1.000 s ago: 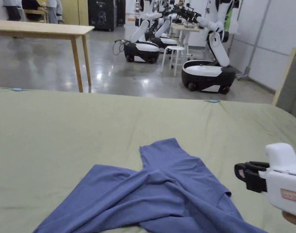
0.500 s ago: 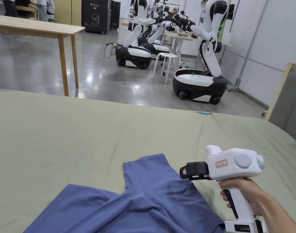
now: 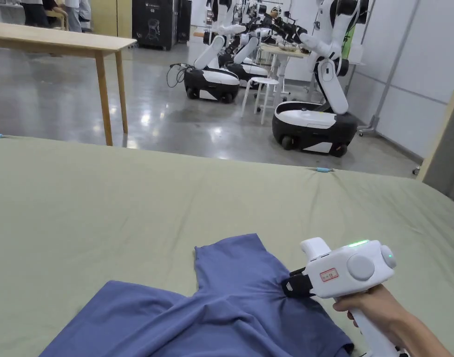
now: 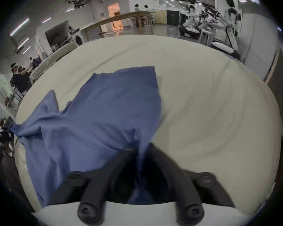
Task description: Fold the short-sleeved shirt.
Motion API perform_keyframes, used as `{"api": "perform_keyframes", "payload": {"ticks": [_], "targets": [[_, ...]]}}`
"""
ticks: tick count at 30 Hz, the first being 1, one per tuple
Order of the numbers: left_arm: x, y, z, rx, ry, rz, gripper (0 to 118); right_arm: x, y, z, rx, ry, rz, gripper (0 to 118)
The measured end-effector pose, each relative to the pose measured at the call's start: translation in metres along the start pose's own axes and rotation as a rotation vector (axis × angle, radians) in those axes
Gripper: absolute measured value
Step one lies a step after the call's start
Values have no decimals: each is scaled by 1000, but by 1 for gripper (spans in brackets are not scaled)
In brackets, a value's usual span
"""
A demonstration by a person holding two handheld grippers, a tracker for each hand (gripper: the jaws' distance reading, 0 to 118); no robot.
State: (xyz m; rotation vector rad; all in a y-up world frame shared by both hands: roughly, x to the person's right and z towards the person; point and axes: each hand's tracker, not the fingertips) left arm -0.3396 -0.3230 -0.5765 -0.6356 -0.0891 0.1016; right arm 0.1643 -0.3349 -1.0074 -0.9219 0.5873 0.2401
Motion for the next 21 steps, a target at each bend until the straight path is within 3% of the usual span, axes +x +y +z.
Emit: {"api": "perform_keyframes", "payload": {"ticks": [3,5,8,11,13,15,19,21], "targets": [[1,1,-1,3,-3,2,11,-6,1,-3,-12,-26,-2,4],[0,2,-1,4,-5,2,11,-2,1,1,-1,-6,-45,3],[-7,5,2,11,-2,-5,11,-6,0,24,100,18,-86,3],[-7,14,8,45,-29,-3,11,-8,-7,65,271,164,-210,3],[-6,25,9,66,-47,1,11,-15,-13,95,377,196,-270,3],[-5,41,6,103,-67,10,11,-16,-23,121,487,312,-360,3],[10,93,4,262,-131,13,11,-28,-35,181,673,312,-428,3],[19,126,3,278,-131,4,11,-37,-30,212,705,247,-392,3]]}}
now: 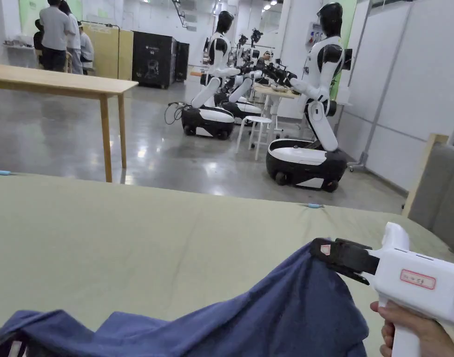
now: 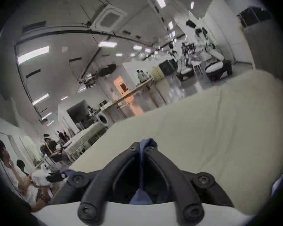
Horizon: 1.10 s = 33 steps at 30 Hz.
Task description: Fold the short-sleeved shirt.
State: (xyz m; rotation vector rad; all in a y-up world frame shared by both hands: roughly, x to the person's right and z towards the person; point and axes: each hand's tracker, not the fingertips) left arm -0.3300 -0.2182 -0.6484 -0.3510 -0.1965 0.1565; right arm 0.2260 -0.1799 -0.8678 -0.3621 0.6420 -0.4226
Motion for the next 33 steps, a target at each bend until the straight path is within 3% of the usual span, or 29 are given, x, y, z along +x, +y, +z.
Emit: {"api": "perform_keyframes", "payload": {"ticks": [5,11,23,28,33], "targets": [[25,95,-26,109,-12,-31,11,-54,59,39,92,-137,204,3],[40,219,-65,165,-58,-27,11,-97,149,56,232,-205,282,3],[38,405,-128,309,68,-89,11,-151,314,8,375,-258,370,3],[30,433,-139,327,103,-76,11,-169,361,-13,420,-245,372,3],[21,444,-150,324,156,-72,11,-174,379,-25,448,-309,370,3]]}}
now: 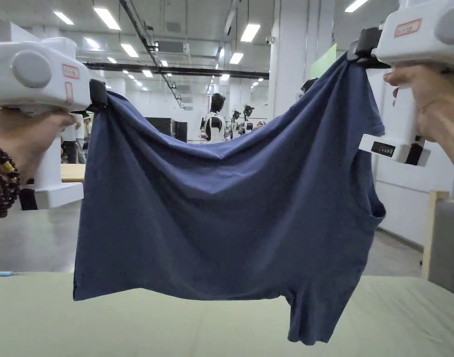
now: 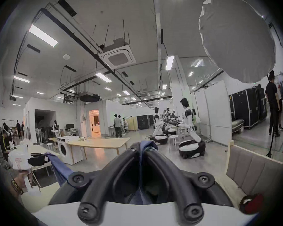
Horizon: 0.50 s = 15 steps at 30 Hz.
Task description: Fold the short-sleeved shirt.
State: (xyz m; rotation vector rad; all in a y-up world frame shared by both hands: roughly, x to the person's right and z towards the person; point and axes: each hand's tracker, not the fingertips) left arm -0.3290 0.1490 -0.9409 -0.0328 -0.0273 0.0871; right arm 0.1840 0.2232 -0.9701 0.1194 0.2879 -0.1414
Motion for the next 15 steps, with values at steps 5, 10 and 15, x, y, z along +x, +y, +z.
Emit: {"api": "perform_keyframes", "payload": {"ticks": [5,10,15], "targets": [[-3,-17,-13,-2,-7,47,11,15,-11,-7,-7,-100,-18,3],[2,-48,-31,-53,39,13,11,46,-38,-15,-35,-143,-67,3],[3,-94,-42,-87,36,64,11,67,-88,-10,-81,-139,-101,3]]}}
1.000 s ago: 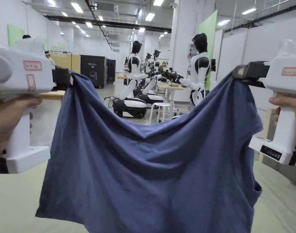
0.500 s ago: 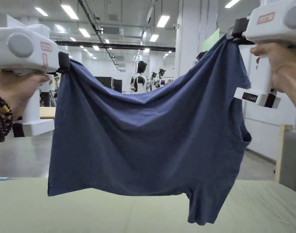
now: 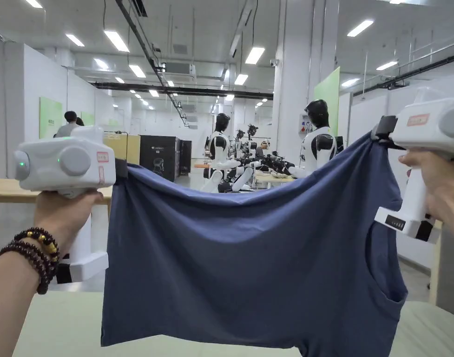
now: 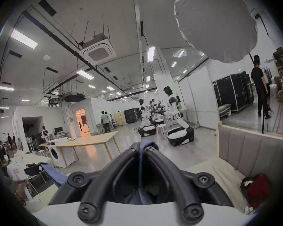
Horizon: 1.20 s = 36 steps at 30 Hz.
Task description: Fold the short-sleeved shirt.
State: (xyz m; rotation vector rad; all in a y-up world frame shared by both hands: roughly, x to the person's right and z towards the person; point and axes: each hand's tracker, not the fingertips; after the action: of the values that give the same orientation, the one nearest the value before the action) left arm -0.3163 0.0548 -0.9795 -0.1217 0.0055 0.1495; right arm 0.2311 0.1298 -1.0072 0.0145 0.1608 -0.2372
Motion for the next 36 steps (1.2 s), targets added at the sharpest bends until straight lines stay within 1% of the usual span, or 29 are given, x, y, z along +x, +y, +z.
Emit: {"api": "perform_keyframes", "payload": {"ticks": [2,4,8,11,16,19,23,26,30,36], "targets": [[-2,-29,-4,-18,-10,10,11,11,-30,0,-29,6,8,3],[-6,-59,-8,-52,-34,37,11,21,-58,3,-49,22,0,3],[-12,-118,-10,-127,-26,25,11,42,-105,6,-107,39,-11,3],[-22,-144,-4,-161,-33,45,11,56,-121,17,-119,54,-40,3],[-38,-159,23,-181,-31,90,11,63,-124,54,-125,78,-40,3],[-41,-163,57,-179,-61,114,11,59,-126,89,-134,92,-22,3],[-43,-175,115,-177,-94,114,11,52,-137,148,-153,113,12,3],[-48,-193,160,-185,-131,137,11,50,-157,196,-211,132,34,3],[-52,-226,220,-216,-152,91,11,48,-189,259,-299,140,82,3],[-74,-289,301,-314,-176,39,11,57,-242,361,-383,198,77,3]]}}
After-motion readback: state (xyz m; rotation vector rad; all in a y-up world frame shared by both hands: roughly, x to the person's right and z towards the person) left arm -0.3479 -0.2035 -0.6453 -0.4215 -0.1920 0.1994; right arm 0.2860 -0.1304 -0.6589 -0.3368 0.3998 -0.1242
